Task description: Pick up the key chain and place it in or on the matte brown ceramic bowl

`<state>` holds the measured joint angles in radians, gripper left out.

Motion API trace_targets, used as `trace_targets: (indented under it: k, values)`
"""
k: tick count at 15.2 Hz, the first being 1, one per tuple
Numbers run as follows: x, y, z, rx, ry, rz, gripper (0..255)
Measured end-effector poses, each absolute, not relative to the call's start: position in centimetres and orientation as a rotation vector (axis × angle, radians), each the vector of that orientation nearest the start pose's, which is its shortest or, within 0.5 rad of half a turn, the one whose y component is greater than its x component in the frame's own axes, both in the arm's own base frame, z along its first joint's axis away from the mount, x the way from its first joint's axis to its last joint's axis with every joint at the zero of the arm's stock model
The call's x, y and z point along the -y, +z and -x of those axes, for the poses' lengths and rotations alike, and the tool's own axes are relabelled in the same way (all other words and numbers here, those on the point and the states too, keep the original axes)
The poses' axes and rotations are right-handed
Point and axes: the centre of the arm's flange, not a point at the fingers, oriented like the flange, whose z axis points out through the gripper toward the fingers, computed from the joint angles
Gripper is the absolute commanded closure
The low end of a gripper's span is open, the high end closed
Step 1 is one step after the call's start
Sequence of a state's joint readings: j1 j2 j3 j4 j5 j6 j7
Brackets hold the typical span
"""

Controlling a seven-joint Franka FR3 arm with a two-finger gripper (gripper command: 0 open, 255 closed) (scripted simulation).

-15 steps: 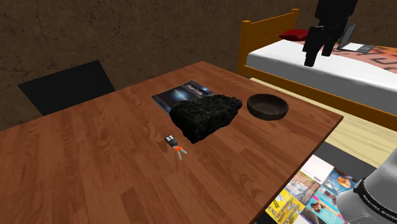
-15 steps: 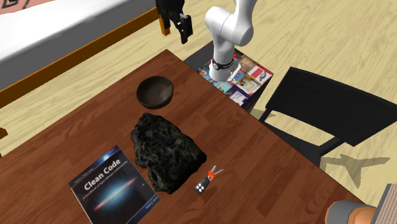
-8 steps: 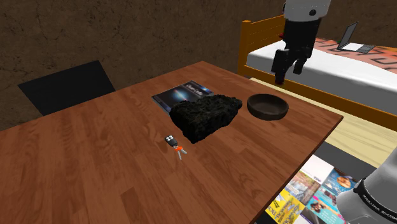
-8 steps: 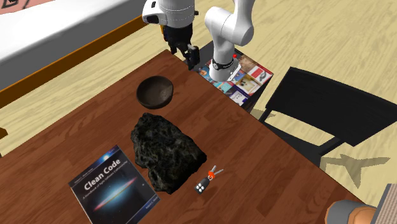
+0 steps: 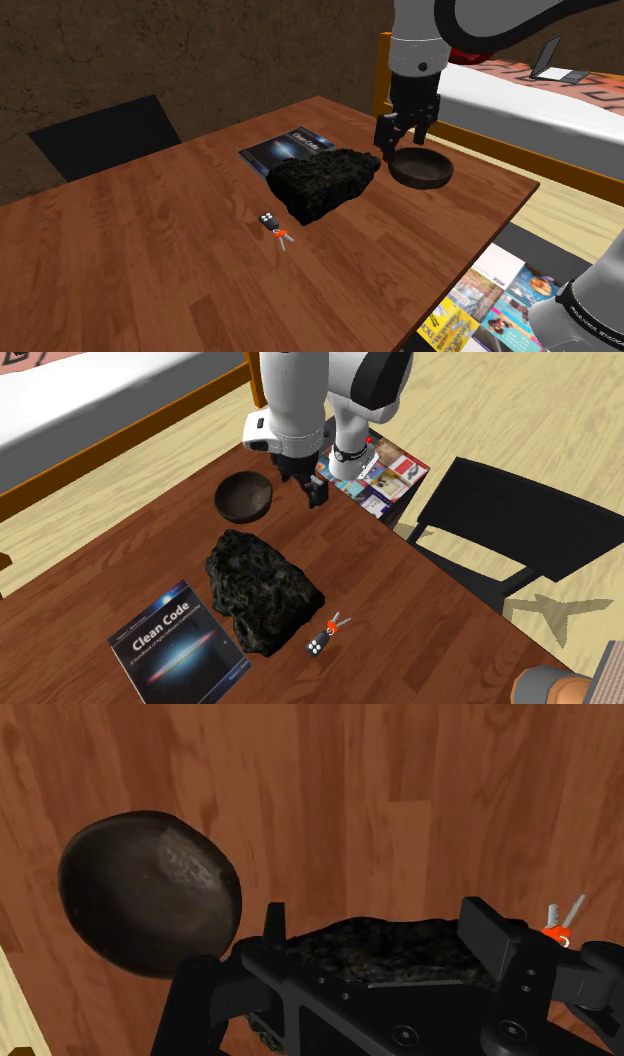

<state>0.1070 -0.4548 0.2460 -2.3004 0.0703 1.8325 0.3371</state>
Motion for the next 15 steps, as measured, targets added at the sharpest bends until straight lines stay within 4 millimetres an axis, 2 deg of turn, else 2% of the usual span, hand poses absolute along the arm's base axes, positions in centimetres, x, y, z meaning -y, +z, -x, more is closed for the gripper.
trace_targets:
  k: [4,11,15]
  values:
    - [-19.4,49.0,-40.6,-0.041,0.002,3.182,0]
    - [-27.1,44.8,-44.0,-0.028,-0.022,3.172,0]
    - [-30.8,42.4,-46.2,-0.021,-0.034,3.166,0]
